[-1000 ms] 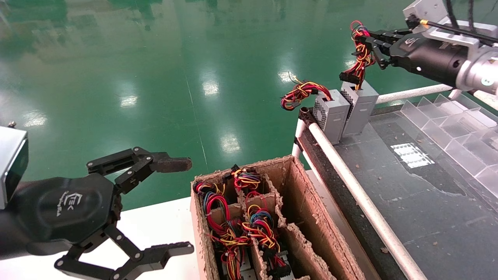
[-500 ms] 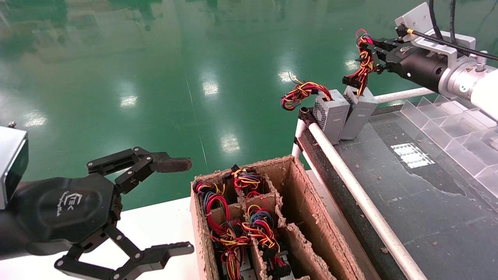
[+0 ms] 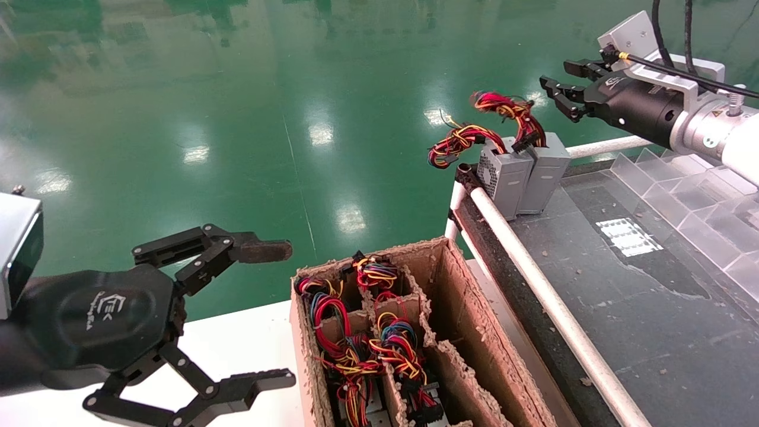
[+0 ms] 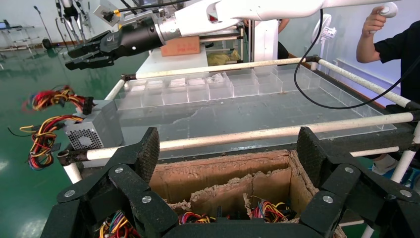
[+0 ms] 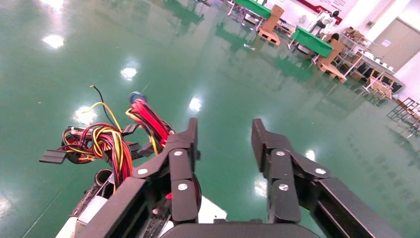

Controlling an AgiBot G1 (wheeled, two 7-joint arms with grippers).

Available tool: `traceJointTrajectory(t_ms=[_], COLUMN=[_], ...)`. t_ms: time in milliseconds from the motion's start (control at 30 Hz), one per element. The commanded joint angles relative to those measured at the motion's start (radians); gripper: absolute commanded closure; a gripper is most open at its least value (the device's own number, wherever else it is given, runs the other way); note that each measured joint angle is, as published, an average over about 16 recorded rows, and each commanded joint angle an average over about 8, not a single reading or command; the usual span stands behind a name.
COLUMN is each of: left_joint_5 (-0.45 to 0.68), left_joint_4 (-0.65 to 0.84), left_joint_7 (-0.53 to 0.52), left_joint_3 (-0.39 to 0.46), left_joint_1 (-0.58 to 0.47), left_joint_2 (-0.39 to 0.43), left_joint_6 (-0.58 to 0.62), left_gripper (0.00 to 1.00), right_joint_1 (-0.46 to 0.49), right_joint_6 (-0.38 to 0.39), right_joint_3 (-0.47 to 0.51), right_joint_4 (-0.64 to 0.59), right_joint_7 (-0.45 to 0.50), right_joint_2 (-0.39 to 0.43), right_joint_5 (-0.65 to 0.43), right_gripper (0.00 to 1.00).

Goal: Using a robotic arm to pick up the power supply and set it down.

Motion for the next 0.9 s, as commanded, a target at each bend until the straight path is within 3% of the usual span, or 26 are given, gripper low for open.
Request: traceJointTrajectory(t_ms=[33,433,900], left_joint_5=[0.0,0.0,-0.001], left_joint_4=[0.0,0.0,0.001], left_joint_7=[0.0,0.0,0.001], left_joint_3=[0.0,0.0,0.001], left_joint_1=[0.0,0.0,0.0], left_joint_2=[0.0,0.0,0.0], left_joint_6=[0.0,0.0,0.0], left_gripper=[0.0,0.0,0.0], right_joint_1=[0.0,0.01,-0.161], right_joint_6=[-0.001,-0.097,-0.238], right_joint_3=[-0.002,0.05,0.064], right_joint_4=[-0.001,0.002,0.293], right_joint_7=[-0.001,0.133,0.264], right_joint_2=[0.0,0.052,0.157], right_joint_5=[-0.002,0.077,0.17], right_gripper=[0.0,0.0,0.0])
